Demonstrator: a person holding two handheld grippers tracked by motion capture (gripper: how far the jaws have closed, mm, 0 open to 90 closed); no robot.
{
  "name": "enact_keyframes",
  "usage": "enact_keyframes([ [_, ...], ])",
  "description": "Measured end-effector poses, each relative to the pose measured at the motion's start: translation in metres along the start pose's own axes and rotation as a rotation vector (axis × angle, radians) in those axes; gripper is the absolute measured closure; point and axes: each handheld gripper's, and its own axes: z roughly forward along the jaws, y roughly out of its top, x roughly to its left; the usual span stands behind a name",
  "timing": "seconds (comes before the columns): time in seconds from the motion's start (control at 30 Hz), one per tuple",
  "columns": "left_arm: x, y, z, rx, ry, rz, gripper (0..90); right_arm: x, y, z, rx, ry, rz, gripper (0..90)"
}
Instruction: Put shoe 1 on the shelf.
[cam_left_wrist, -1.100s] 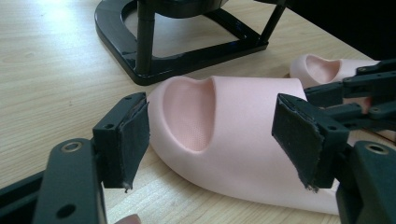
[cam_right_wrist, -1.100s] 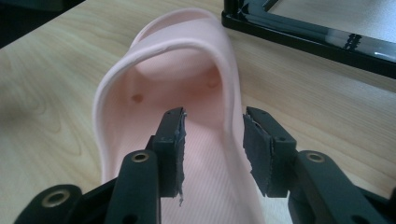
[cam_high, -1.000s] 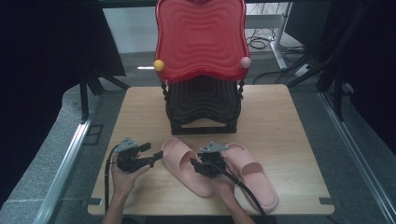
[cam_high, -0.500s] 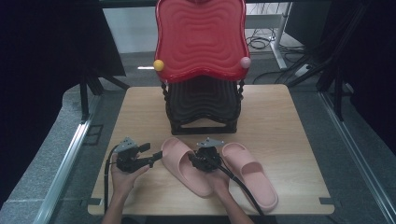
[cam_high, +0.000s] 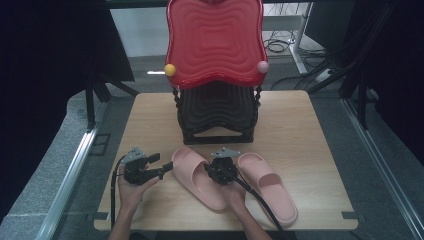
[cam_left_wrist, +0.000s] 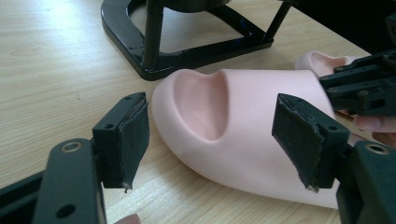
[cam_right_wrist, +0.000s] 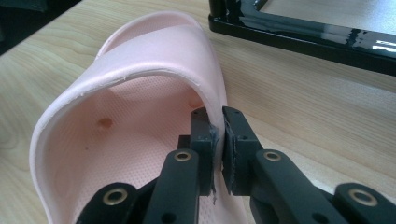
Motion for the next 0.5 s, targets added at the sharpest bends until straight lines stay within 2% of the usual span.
enact_keyframes([
  [0.2,0.002,0.000,-0.004,-0.011,0.006,-0.009,27.6,0.004,0.000,-0.012,-0.017,0.001,-0.013,84.5],
  [0.5,0.004,0.000,-0.005,-0.013,0.003,-0.019,27.6,0.005,-0.001,-0.052,-0.112,0.000,-0.015,84.5],
])
